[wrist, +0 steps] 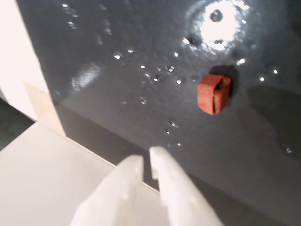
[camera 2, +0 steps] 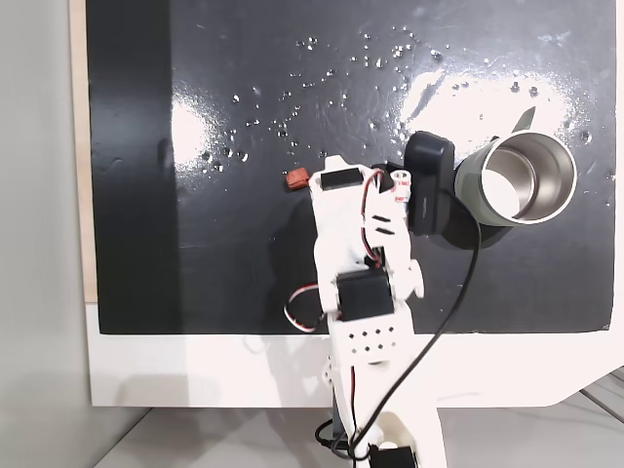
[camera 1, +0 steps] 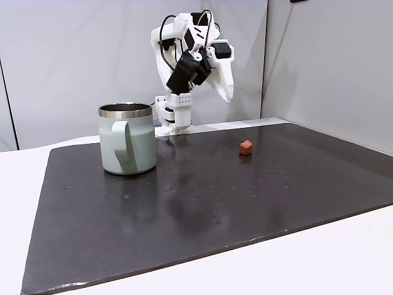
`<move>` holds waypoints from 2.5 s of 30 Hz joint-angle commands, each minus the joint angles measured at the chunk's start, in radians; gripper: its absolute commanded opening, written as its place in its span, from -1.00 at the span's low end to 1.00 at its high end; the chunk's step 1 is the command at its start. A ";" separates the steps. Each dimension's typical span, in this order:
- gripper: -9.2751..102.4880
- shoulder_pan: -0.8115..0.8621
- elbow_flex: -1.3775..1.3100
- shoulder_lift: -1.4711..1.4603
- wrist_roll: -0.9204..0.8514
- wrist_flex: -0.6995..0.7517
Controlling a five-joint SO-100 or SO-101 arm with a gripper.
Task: Grasp a cube and put it in the cup.
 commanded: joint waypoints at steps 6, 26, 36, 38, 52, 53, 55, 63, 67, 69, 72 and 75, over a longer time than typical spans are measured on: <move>-0.84 -0.069 -0.265 -0.232 0.055 0.146; -0.84 -0.229 -0.535 -0.678 0.071 0.328; -0.80 -0.209 -0.535 -0.690 0.071 0.325; -0.71 -0.206 -0.535 -0.698 0.071 0.325; -0.42 -0.169 -0.571 -0.755 0.081 0.351; -0.42 -0.169 -0.574 -0.759 0.081 0.351; -0.42 -0.166 -0.580 -0.779 0.081 0.351; -0.42 -0.152 -0.604 -0.871 0.080 0.351; -0.42 -0.152 -0.612 -0.914 0.080 0.351; -0.42 -0.152 -0.618 -0.931 0.078 0.351; -0.43 -0.152 -0.629 -0.960 0.078 0.354; -0.45 -0.150 -0.634 -0.979 0.080 0.357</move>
